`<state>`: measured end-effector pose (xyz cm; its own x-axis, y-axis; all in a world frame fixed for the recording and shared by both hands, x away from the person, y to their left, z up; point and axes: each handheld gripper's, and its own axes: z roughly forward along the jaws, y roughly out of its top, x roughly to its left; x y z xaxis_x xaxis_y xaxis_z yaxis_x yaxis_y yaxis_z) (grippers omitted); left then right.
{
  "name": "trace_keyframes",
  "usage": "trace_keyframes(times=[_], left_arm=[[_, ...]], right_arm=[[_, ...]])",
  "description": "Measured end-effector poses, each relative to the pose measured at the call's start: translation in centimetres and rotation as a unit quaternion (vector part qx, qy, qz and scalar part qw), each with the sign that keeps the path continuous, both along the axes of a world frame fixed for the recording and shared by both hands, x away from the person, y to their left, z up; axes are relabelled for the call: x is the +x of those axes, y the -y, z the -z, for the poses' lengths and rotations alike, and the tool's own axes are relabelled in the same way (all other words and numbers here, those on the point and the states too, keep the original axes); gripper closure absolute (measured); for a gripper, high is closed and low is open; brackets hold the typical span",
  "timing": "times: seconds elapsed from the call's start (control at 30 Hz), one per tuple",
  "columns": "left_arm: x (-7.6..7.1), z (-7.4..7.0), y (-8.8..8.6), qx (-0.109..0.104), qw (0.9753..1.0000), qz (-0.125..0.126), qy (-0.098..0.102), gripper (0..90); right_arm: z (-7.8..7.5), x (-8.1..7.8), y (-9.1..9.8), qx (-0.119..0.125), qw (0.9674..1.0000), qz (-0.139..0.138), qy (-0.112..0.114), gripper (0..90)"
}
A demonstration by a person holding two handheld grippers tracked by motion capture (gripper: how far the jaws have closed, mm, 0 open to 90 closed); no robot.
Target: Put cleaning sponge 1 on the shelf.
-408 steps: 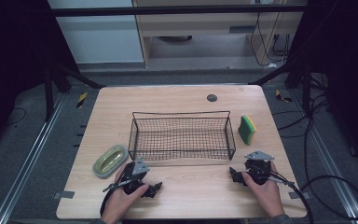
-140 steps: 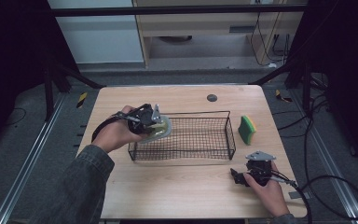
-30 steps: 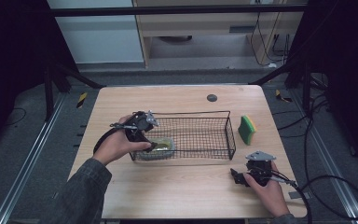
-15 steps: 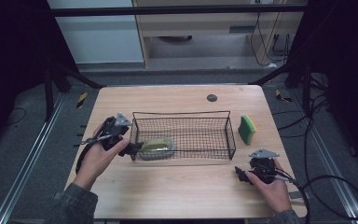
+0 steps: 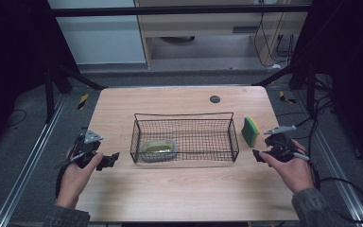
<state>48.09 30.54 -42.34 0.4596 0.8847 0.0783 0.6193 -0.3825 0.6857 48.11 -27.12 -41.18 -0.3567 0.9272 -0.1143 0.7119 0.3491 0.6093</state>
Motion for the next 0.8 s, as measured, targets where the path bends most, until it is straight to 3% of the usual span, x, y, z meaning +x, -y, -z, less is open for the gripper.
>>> trace_keyframes(times=[0.1,0.17,0.3,0.4,0.53,0.7,0.8], left_arm=[[0.2,2.2,-0.5,0.002,0.9999,-0.015,-0.002,6.2],[0.4,3.5,-0.5,0.009,0.9998,-0.011,-0.013,6.3],[0.8,5.3,-0.5,-0.005,0.9996,-0.013,-0.025,6.1],[1.3,6.0,-0.6,-0.003,0.9993,-0.023,-0.028,5.9],[1.4,6.5,-0.7,-0.007,0.9992,-0.024,-0.031,5.5],[1.2,7.2,-0.6,0.002,0.9989,-0.029,-0.037,5.4],[1.3,7.5,-0.4,-0.003,0.999,-0.024,-0.037,4.1]], right_arm=[[-1.1,1.1,0.2,0.008,0.9998,-0.001,-0.017,21.3],[-1.7,1.5,0.4,0.02,0.9994,0.005,-0.028,20.1],[-3.0,2.5,0.6,0.029,0.9988,0.016,-0.037,20.8],[-4.1,3.2,0.5,0.026,0.9989,0.018,-0.036,24.7],[-5.2,4.1,0.4,0.05,0.9977,0.022,-0.042,31.4],[-5.4,5.5,0.1,0.055,0.9968,0.03,-0.05,34.1],[-5.1,6.3,-0.2,0.058,0.9962,0.032,-0.057,34.5]])
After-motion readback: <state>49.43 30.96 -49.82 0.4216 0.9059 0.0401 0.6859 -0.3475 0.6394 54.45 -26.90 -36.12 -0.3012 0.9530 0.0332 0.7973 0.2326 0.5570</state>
